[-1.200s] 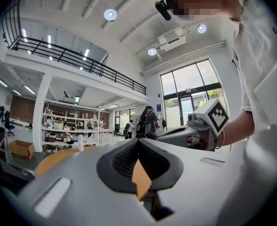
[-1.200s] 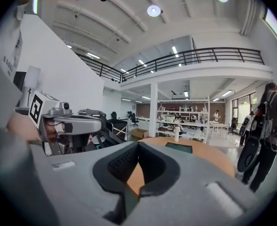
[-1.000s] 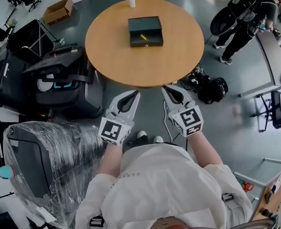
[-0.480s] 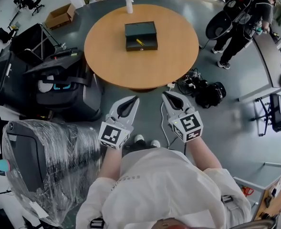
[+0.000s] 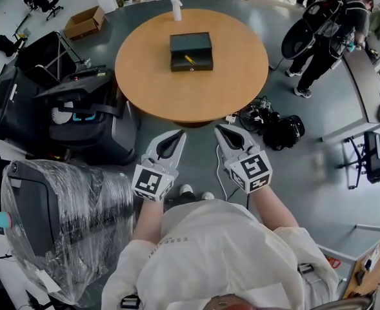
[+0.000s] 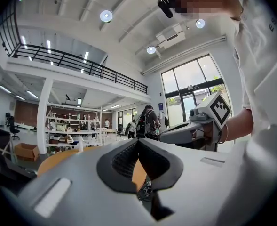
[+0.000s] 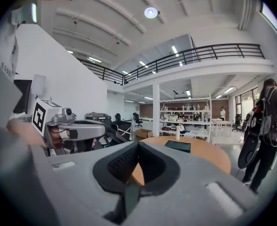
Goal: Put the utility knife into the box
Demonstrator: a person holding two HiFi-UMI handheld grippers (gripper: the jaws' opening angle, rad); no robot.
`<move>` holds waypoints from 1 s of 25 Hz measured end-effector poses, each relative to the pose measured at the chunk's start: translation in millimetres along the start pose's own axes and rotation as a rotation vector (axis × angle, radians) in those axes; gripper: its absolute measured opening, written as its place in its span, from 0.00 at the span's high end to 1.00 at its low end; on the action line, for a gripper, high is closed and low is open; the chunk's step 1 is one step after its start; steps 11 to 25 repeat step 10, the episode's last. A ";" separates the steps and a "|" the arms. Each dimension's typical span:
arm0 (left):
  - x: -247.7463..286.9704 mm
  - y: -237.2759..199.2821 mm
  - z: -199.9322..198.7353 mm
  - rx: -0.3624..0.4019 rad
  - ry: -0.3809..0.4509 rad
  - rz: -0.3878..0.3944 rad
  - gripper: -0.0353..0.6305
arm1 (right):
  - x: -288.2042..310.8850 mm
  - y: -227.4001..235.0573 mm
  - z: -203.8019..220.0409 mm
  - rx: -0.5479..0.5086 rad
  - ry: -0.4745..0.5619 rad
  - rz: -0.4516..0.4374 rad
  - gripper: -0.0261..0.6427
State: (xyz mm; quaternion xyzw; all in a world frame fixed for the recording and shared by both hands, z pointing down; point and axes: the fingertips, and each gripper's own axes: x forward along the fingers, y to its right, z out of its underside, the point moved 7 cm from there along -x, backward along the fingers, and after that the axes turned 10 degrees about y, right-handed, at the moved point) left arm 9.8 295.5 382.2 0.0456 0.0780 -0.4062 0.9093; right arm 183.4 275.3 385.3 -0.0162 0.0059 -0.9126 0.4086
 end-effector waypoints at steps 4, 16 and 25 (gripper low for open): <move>1.1 4.0 0.1 -0.006 -0.004 -0.002 0.92 | -0.8 0.2 1.0 -0.002 -0.004 -0.009 0.97; 4.5 2.7 3.9 -0.010 -0.005 -0.003 0.92 | 2.3 4.1 3.0 -0.015 -0.011 -0.008 0.97; 4.5 2.7 3.9 -0.010 -0.005 -0.003 0.92 | 2.3 4.1 3.0 -0.015 -0.011 -0.008 0.97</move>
